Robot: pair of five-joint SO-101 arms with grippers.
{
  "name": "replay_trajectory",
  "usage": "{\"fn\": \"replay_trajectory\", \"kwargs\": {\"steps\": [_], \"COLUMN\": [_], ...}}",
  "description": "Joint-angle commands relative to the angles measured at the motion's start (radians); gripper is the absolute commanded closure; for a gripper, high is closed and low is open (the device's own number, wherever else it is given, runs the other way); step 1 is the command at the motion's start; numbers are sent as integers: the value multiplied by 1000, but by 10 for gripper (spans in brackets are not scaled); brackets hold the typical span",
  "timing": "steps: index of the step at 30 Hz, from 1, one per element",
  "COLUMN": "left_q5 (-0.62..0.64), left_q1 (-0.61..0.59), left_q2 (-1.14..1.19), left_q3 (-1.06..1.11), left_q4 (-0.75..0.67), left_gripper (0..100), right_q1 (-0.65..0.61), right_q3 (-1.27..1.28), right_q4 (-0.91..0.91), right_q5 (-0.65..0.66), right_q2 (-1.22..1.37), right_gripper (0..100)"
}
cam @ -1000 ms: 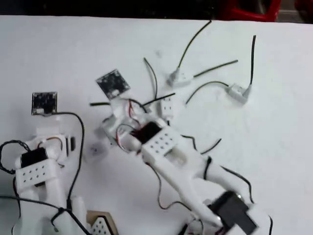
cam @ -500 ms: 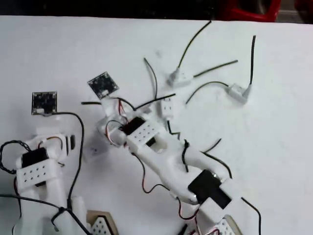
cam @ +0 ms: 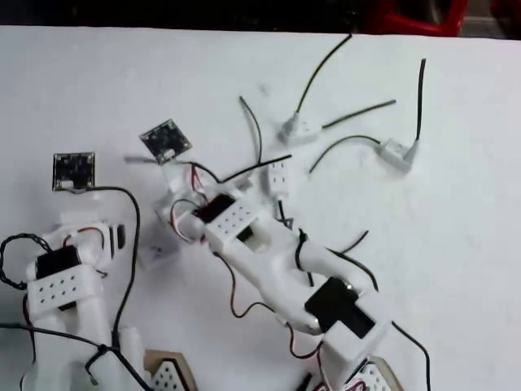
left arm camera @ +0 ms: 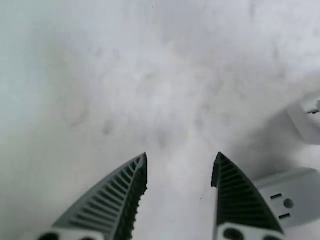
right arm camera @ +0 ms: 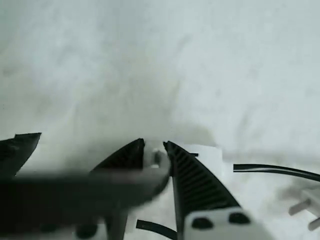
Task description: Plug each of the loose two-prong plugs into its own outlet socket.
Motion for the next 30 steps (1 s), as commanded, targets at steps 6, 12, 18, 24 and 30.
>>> {"fn": "replay_trajectory", "kwargs": {"steps": [6, 12, 18, 24, 30], "left_q5": [12, 12, 12, 12, 12], "left_q1": [-10, -10, -10, -10, -10], "left_q2": [-27, -27, -27, -27, -27], "left_q3": [-6, -6, -6, -6, -6], "left_q4": [-15, -15, -15, -15, -15], "left_gripper": [785, 785, 785, 785, 785], "right_q1": [35, 36, 21, 10, 13], "right_q3": [-57, -57, -54, -86, -89], "right_q4": [73, 131, 133, 136, 137], "right_q5": [11, 12, 52, 92, 117], "right_q2": [12, 8, 45, 139, 105], "right_gripper": [981, 981, 981, 981, 981]}}
